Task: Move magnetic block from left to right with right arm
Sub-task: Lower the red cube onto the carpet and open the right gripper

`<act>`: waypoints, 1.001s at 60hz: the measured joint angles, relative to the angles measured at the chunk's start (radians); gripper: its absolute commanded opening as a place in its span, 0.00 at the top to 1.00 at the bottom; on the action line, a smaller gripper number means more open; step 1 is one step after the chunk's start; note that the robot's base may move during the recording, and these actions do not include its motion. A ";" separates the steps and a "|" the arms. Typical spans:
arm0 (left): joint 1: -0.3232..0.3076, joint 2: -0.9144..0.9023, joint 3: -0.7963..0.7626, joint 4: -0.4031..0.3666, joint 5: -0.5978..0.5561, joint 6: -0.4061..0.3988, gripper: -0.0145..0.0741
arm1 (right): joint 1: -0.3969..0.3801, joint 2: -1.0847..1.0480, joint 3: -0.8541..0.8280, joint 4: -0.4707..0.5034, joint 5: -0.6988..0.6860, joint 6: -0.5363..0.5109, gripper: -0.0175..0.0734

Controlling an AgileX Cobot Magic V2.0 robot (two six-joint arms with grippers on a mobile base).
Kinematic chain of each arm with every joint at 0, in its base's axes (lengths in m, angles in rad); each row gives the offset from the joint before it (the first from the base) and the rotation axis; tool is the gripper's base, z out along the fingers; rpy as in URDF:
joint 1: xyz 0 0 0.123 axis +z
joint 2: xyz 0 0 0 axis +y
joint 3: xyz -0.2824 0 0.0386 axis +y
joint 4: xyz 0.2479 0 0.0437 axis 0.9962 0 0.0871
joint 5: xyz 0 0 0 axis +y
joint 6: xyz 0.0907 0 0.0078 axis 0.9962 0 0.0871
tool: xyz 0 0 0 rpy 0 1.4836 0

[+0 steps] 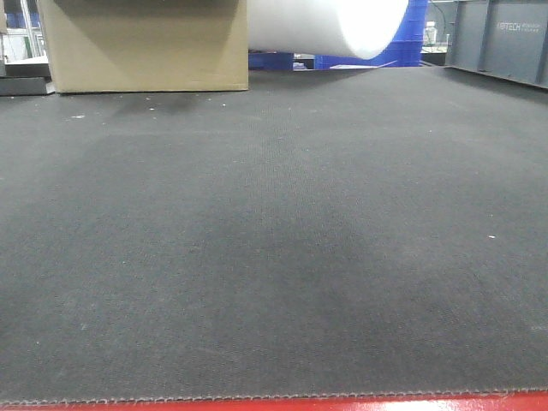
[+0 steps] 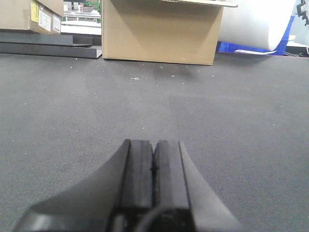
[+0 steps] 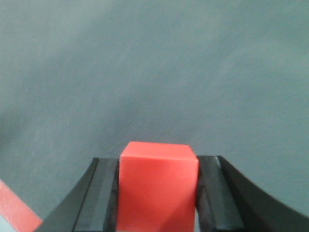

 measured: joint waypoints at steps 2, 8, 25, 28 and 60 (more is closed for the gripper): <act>0.000 0.000 0.000 0.000 0.000 0.000 0.97 | 0.009 0.057 -0.021 0.001 0.005 -0.002 0.68; 0.000 0.000 0.000 0.000 0.000 0.000 0.97 | 0.039 0.219 -0.112 0.002 0.041 -0.002 0.68; 0.000 0.000 0.000 0.000 0.000 0.000 0.97 | 0.082 0.666 -0.395 0.005 0.168 0.019 0.68; 0.000 0.000 0.000 0.000 0.000 0.000 0.97 | 0.082 0.716 -0.435 0.005 0.178 0.028 0.68; 0.000 0.000 0.000 0.000 0.000 0.000 0.97 | 0.083 0.896 -0.525 -0.024 0.154 0.048 0.62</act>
